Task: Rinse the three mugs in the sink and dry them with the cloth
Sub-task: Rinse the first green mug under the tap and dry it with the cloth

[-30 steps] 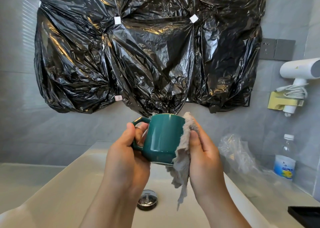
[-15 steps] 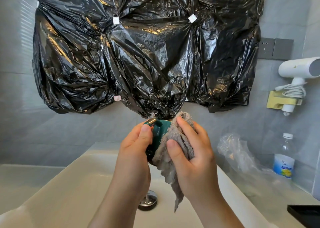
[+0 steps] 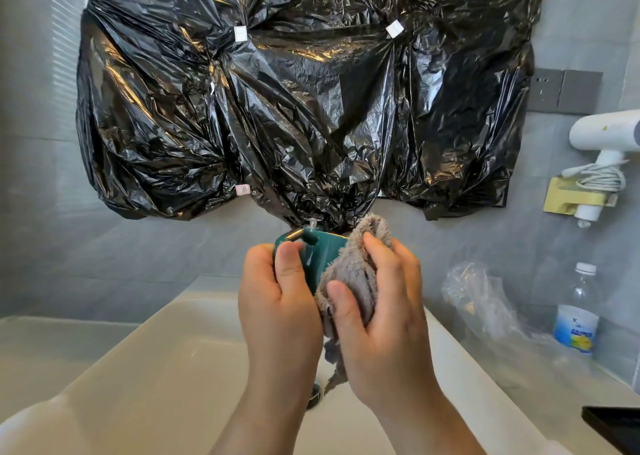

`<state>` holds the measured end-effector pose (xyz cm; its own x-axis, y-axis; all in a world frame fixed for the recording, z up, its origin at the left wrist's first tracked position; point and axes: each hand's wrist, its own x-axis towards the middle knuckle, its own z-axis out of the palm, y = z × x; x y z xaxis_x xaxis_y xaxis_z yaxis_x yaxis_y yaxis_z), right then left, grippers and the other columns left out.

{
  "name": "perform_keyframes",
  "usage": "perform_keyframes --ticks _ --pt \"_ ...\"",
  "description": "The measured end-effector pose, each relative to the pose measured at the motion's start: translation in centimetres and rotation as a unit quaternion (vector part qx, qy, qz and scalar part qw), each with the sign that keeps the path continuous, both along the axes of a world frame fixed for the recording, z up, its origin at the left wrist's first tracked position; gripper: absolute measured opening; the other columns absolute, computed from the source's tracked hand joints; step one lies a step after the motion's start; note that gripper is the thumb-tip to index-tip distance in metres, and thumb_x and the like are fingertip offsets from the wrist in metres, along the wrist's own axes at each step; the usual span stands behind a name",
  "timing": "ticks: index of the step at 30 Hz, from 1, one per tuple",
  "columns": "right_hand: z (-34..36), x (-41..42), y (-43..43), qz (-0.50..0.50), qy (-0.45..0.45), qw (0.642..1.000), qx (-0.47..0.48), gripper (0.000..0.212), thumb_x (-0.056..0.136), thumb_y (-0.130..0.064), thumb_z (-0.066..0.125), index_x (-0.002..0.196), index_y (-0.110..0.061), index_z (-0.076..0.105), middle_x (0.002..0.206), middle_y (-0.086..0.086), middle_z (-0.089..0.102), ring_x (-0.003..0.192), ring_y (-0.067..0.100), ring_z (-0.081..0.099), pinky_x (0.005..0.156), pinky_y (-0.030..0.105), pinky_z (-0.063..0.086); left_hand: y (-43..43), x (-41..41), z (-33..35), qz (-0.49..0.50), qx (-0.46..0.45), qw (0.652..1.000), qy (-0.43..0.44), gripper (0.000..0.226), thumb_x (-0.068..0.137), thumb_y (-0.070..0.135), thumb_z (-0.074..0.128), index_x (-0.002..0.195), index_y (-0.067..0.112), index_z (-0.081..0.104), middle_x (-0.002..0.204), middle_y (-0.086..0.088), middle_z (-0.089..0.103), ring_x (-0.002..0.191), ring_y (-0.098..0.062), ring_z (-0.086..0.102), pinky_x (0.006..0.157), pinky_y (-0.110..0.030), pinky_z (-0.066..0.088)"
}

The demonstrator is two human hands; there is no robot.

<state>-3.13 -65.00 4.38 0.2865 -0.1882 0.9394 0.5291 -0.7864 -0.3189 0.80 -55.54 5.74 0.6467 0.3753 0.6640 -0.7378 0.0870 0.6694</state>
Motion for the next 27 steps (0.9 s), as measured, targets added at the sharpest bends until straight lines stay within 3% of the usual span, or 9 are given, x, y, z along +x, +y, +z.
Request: perform_keyframes --ticks 3,5,9,10,14,17,20,23,27 --pt "0.3 0.0 -0.4 0.037 -0.013 0.999 0.006 0.048 0.091 -0.043 0.051 0.137 -0.026 0.05 0.138 -0.002 0.044 0.132 0.003 0.041 0.109 0.011 0.028 0.0 -0.1 0.0 -0.032 -0.027 0.999 0.002 0.033 0.094 0.047 0.04 0.084 0.026 0.064 0.083 0.015 0.07 0.072 0.001 0.062 0.062 -0.013 0.047" --pt "0.6 -0.1 -0.9 0.094 -0.017 0.995 0.028 0.043 0.091 -0.042 0.052 0.133 -0.034 0.048 0.138 -0.001 0.048 0.133 -0.001 0.042 0.108 0.011 0.031 0.1 0.0 0.6 -0.129 -0.111 0.984 0.059 0.036 0.097 0.045 0.043 0.086 0.019 0.067 0.081 0.003 0.074 0.078 -0.012 0.07 0.07 -0.028 0.057" --pt "0.7 -0.4 -1.2 0.199 0.009 0.975 0.103 0.042 0.089 -0.047 0.053 0.13 -0.043 0.051 0.137 -0.004 0.058 0.13 0.009 0.053 0.106 0.026 0.044 0.7 0.7 1.3 -0.358 -0.277 0.867 0.208 0.036 0.105 0.042 0.046 0.091 0.01 0.053 0.084 -0.01 0.061 0.076 -0.025 0.063 0.074 -0.043 0.059" --pt "0.7 -0.5 -1.2 0.194 0.001 0.975 0.103 0.041 0.089 -0.046 0.053 0.13 -0.043 0.052 0.136 -0.006 0.059 0.129 0.008 0.054 0.105 0.023 0.044 0.7 0.8 1.2 -0.362 -0.271 0.865 0.219 0.032 0.105 0.042 0.047 0.095 0.012 0.052 0.09 -0.01 0.056 0.08 -0.025 0.059 0.08 -0.045 0.056" --pt "0.8 -0.6 -1.5 0.156 -0.025 0.982 0.108 0.04 0.088 -0.045 0.053 0.128 -0.037 0.052 0.121 -0.019 0.063 0.114 0.002 0.061 0.09 0.011 0.046 0.6 0.4 1.2 -0.192 -0.135 0.952 0.197 0.022 0.1 0.035 0.06 0.091 0.015 0.055 0.075 -0.006 0.06 0.06 -0.019 0.056 0.054 -0.032 0.043" --pt "0.9 -0.6 -1.7 0.145 -0.047 0.978 0.143 0.029 0.087 -0.047 0.052 0.115 -0.039 0.053 0.105 -0.024 0.065 0.096 0.001 0.064 0.077 0.009 0.047 0.6 -0.1 1.5 -0.201 -0.055 0.967 0.144 0.038 0.087 0.055 0.067 0.094 0.018 0.068 0.079 0.0 0.067 0.068 -0.021 0.061 0.059 -0.034 0.048" --pt "0.9 -0.6 -1.8 0.13 -0.059 0.978 0.151 0.028 0.087 -0.046 0.055 0.114 -0.04 0.056 0.106 -0.013 0.068 0.099 0.006 0.065 0.081 0.015 0.049 0.3 -0.6 1.3 -0.263 0.047 0.956 0.118 0.102 0.054 0.068 0.078 0.14 0.018 0.054 0.12 -0.005 0.069 0.106 -0.022 0.07 0.09 -0.047 0.057" --pt "1.2 -0.6 -2.3 0.124 -0.057 0.977 0.165 0.022 0.087 -0.043 0.063 0.109 -0.044 0.059 0.108 -0.02 0.069 0.102 -0.001 0.064 0.083 0.011 0.048 0.7 -0.5 1.2 -0.344 0.015 0.932 0.113 0.086 0.056 0.052 0.081 0.129 0.011 0.06 0.114 -0.016 0.072 0.097 -0.029 0.073 0.073 -0.043 0.06" --pt "1.2 -0.3 -2.0 0.199 -0.025 0.956 0.213 0.03 0.087 -0.041 0.062 0.116 -0.033 0.065 0.109 -0.012 0.072 0.103 0.005 0.067 0.086 0.023 0.054 0.9 -0.2 0.7 -0.453 -0.02 0.883 0.121 0.068 0.066 0.053 0.074 0.12 0.012 0.07 0.119 -0.021 0.072 0.103 -0.033 0.07 0.081 -0.044 0.059"
